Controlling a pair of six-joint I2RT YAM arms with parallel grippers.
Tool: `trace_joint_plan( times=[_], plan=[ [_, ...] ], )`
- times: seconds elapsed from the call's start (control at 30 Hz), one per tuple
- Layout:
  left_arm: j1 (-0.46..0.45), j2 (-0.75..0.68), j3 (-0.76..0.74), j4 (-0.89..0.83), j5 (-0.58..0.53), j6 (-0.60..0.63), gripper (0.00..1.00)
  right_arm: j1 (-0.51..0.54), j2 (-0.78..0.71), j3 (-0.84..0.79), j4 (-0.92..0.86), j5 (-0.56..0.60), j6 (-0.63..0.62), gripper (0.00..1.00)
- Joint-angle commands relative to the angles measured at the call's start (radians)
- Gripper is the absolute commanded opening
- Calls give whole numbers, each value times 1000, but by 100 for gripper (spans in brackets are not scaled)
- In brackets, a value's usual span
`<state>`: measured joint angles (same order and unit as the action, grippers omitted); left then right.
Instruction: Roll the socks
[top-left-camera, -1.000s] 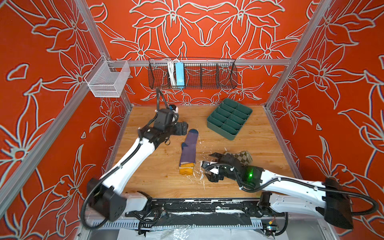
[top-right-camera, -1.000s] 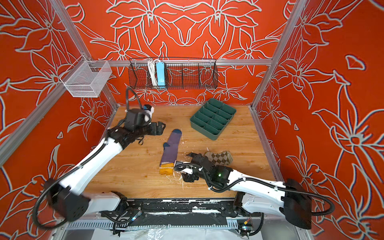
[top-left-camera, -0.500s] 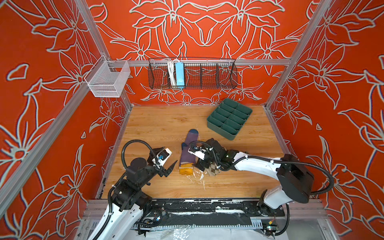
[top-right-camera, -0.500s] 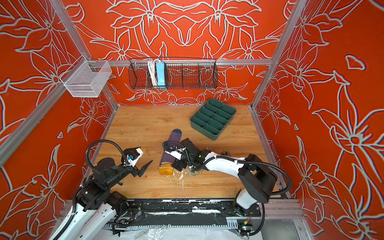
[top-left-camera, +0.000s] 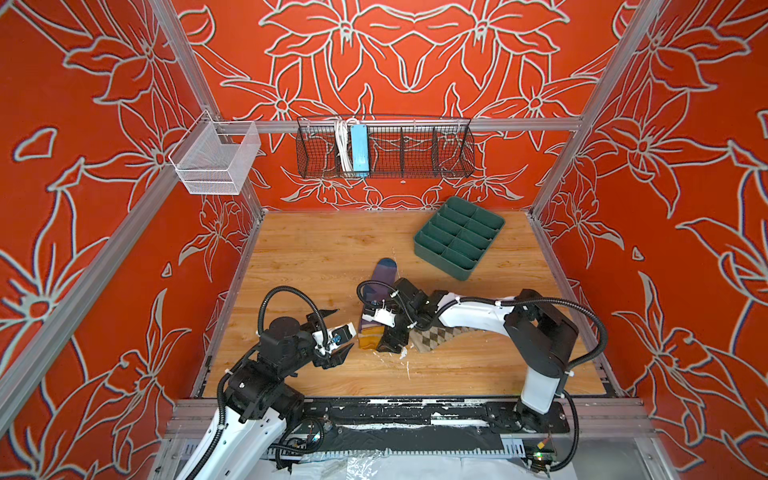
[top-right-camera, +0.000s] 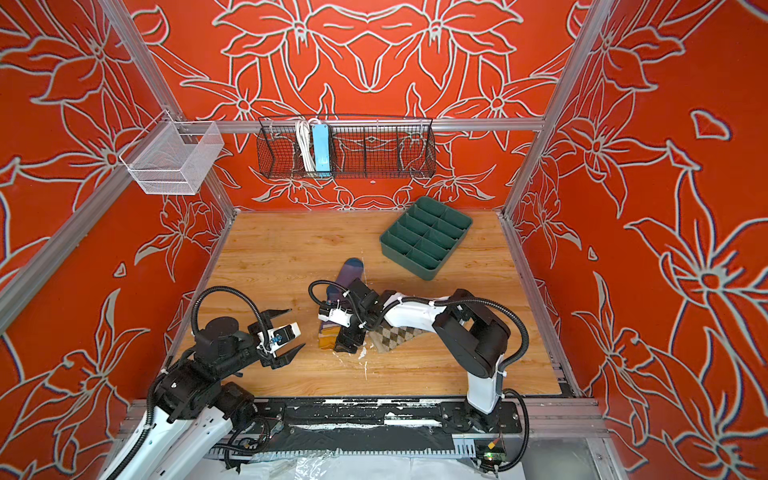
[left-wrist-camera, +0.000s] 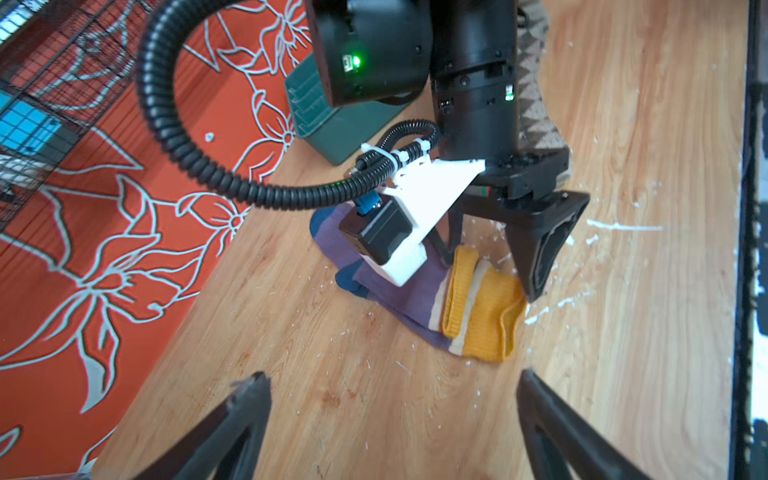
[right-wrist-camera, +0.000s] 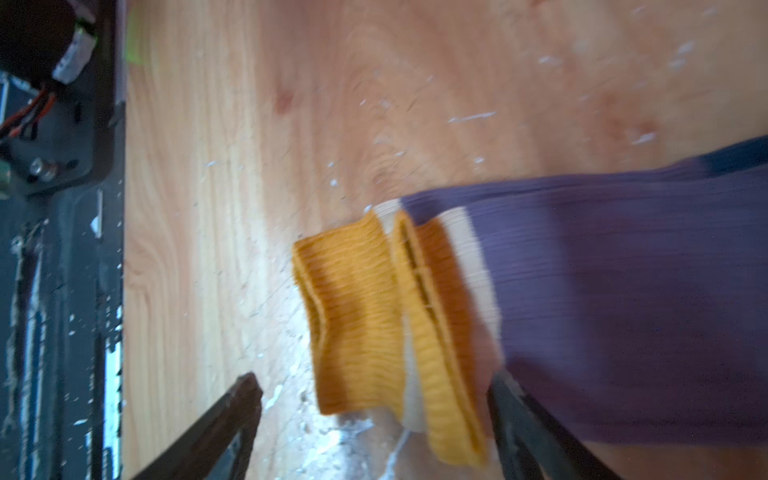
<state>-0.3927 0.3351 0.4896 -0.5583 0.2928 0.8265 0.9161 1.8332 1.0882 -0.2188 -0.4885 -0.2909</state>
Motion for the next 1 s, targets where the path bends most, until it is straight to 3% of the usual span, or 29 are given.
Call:
trace_joint_plan(
  times=[0.0, 0.17, 0.27, 0.33, 0.43, 0.5, 0.73, 0.97],
  plan=[
    [-3, -14, 0, -56, 25, 75, 92, 48, 16, 11, -57, -22, -46, 87],
    [-5, -21, -9, -76, 28, 104, 91, 92, -17, -55, -6, 55, -48, 84],
    [-10, -19, -16, -78, 38, 113, 91, 117, -52, -116, 73, 159, -53, 79],
    [-16, -16, -22, -78, 41, 120, 91, 128, -67, -155, 139, 260, -44, 72],
    [-27, -10, -28, -84, 48, 131, 91, 131, -70, -184, 216, 347, -16, 52],
    [-36, -5, -28, -90, 57, 141, 90, 138, -70, -202, 261, 380, -3, 47],
    [-94, 42, -11, -130, 81, 199, 88, 150, -96, -268, 349, 399, -5, 33],
    [-236, 135, -9, -103, 51, 233, 87, 150, -204, -365, 253, 378, -96, 25]
  ],
)
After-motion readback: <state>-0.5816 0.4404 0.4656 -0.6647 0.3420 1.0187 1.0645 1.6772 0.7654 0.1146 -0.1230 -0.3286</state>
